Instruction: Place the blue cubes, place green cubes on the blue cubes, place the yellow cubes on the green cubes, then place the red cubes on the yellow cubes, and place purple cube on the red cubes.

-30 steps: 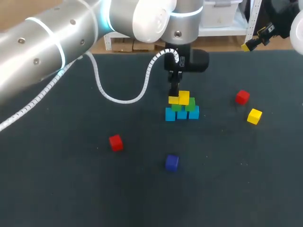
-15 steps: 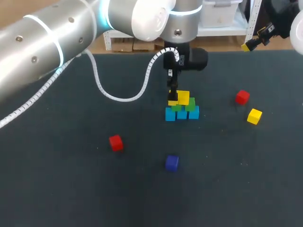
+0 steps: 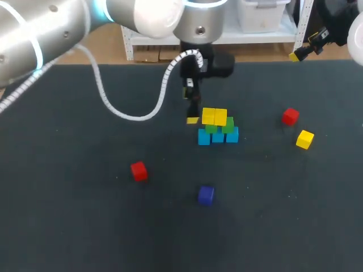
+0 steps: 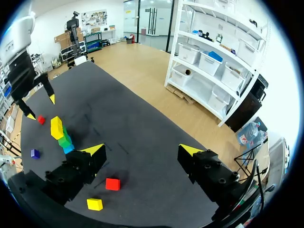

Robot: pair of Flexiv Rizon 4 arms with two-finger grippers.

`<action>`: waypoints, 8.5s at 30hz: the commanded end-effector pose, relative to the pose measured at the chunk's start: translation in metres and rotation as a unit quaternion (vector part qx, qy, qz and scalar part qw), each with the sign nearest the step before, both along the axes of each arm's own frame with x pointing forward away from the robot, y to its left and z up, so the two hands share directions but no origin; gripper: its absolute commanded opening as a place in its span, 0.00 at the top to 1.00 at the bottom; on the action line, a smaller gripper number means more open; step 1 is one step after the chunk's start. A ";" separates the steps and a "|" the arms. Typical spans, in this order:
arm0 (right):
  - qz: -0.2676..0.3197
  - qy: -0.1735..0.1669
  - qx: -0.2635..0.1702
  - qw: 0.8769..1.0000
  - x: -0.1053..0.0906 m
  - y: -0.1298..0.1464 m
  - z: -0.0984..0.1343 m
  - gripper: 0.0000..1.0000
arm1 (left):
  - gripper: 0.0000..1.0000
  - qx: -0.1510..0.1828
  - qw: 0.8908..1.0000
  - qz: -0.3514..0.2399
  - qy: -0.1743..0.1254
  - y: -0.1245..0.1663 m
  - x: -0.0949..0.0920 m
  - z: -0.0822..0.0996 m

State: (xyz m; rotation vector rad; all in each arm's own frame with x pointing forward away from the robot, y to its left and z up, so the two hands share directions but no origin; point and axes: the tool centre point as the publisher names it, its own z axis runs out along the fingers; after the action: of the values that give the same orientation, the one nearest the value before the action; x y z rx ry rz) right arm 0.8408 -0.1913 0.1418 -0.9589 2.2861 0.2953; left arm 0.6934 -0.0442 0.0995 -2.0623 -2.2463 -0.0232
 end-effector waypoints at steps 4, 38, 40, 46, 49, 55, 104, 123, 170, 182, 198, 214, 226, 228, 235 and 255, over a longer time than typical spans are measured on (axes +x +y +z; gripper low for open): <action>0.000 0.000 0.000 1.000 -0.001 -0.001 0.001 0.00 | 0.00 -0.008 0.998 0.056 -0.024 0.039 -0.026 -0.001; 0.000 0.000 0.000 1.000 -0.001 -0.001 0.001 0.00 | 0.00 -0.017 0.985 0.168 -0.040 0.127 -0.071 -0.003; 0.000 0.000 0.000 1.000 -0.001 -0.001 0.001 0.00 | 0.00 -0.017 0.985 0.168 -0.040 0.127 -0.071 -0.003; 0.000 0.000 0.000 1.000 -0.001 -0.001 0.001 0.00 | 0.00 -0.017 0.985 0.168 -0.040 0.127 -0.071 -0.003; 0.000 0.000 0.000 1.000 -0.001 -0.001 0.001 0.00 | 0.00 -0.038 0.986 0.154 -0.048 0.114 -0.064 0.000; 0.000 0.000 0.000 1.000 -0.001 -0.001 0.001 0.00 | 0.00 -0.101 0.974 0.181 -0.095 0.095 -0.039 0.017; 0.000 0.000 0.000 1.000 -0.001 -0.001 0.001 0.00 | 0.00 -0.236 0.878 0.344 -0.235 0.153 0.023 0.071; 0.000 0.000 0.000 1.000 -0.001 -0.001 0.001 0.00 | 0.00 -0.236 0.878 0.344 -0.235 0.153 0.023 0.071; 0.099 0.190 -0.176 0.961 -0.155 -0.028 -0.092 0.00 | 0.00 -0.236 0.878 0.344 -0.235 0.153 0.023 0.071; 0.153 0.224 -0.197 0.942 -0.167 -0.014 -0.120 0.00 | 0.00 -0.236 0.878 0.344 -0.235 0.153 0.023 0.071; 0.184 0.253 -0.213 0.926 -0.181 -0.010 -0.145 0.00 | 0.00 -0.236 0.878 0.344 -0.235 0.153 0.023 0.071; 0.202 0.247 -0.210 0.924 -0.178 -0.010 -0.148 0.91 | 0.00 -0.236 0.878 0.344 -0.235 0.153 0.023 0.071; 0.205 0.239 -0.216 0.924 -0.177 -0.009 -0.146 1.00 | 0.00 -0.236 0.878 0.344 -0.235 0.153 0.023 0.071; 0.202 0.230 -0.218 0.927 -0.173 -0.009 -0.139 1.00 | 0.00 -0.236 0.878 0.344 -0.235 0.153 0.023 0.071; 0.242 0.146 -0.249 0.926 -0.153 -0.004 -0.081 1.00 | 0.00 -0.236 0.878 0.344 -0.235 0.153 0.023 0.071; 0.314 0.075 -0.284 0.903 -0.118 0.054 -0.026 1.00 | 0.00 -0.236 0.878 0.344 -0.235 0.153 0.023 0.071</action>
State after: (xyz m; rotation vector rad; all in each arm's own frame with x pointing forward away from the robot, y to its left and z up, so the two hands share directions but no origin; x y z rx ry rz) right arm 0.7180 -0.1423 0.1134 -2.0358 2.1514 -0.0582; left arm 0.7165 0.1073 0.1706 -1.3549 -3.4726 0.0855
